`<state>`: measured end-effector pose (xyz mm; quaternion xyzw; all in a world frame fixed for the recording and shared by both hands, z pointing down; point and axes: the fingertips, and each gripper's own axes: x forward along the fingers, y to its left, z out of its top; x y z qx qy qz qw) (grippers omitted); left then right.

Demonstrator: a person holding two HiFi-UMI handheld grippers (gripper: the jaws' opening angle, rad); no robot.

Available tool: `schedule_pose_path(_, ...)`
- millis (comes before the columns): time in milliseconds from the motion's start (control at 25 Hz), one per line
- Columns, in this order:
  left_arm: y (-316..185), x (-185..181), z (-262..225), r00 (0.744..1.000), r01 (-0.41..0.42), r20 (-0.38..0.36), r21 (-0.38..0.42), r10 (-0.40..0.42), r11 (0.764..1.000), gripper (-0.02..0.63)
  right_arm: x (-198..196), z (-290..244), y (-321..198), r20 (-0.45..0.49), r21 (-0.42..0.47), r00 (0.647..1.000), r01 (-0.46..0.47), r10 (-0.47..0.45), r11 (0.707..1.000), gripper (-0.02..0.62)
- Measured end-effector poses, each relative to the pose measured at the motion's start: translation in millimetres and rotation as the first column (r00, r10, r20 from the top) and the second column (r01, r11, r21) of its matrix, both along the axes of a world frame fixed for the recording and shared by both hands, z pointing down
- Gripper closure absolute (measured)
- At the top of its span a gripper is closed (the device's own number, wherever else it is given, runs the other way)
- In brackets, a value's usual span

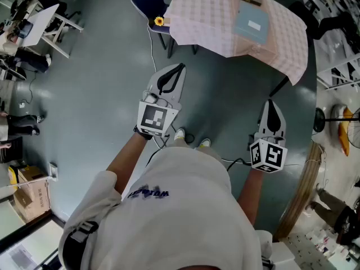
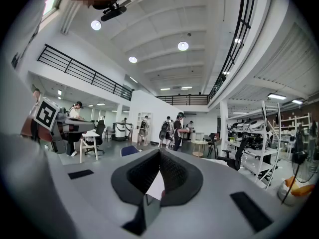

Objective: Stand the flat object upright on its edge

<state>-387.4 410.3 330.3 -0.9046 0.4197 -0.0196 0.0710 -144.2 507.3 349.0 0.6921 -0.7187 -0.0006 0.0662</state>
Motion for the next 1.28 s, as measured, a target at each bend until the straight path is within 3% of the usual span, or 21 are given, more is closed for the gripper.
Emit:
schedule_pose_path(320, -10.4, 19.3, 0.2, 1.0, -0.022, 0.013, 0.011, 0.022, 1.0, 0.572, 11.3, -1.0, -6.7, -0.021, 0.025, 1.0, -0.004, 0.005, 1.0, 0.59)
schedule_pose_path(440, -16.4, 27.2, 1.1, 0.999, -0.027, 0.019, 0.004, 0.027, 1.0, 0.515, 21.0, -2.5, -9.8, -0.014, 0.032, 1.0, -0.023, 0.024, 0.999, 0.563)
schedule_pose_path(600, -22.2, 34.7, 2.5, 1.0, -0.029, 0.011, -0.008, 0.029, 1.0, 0.428, 35.2, -2.2, -9.7, -0.003, 0.032, 0.999, -0.045, 0.045, 0.998, 0.465)
schedule_pose_path(800, -27.9, 45.7, 14.0, 0.998, -0.052, 0.028, -0.062, 0.054, 0.997, 0.274, 60.4, 7.7, -9.6, 0.054, -0.002, 0.997, -0.061, 0.061, 0.998, 0.267)
schedule_pose_path(880, -27.8, 54.5, 18.7, 0.997, -0.061, 0.043, -0.072, 0.064, 0.996, 0.24, 72.9, 16.9, -8.3, 0.065, -0.029, 0.996, -0.06, 0.062, 0.998, 0.21)
schedule_pose_path(1040, -21.7, 80.5, 25.0, 0.996, -0.066, 0.062, -0.068, 0.07, 0.996, 0.221, 100.3, 31.6, 1.9, 0.063, -0.068, 0.996, -0.059, 0.063, 0.996, 0.187)
schedule_pose_path(1280, -7.9, 116.1, 15.5, 0.998, -0.064, -0.017, -0.022, 0.064, 0.998, 0.221, 145.9, 48.2, 14.0, 0.069, -0.101, 0.995, -0.062, 0.069, 0.993, 0.189)
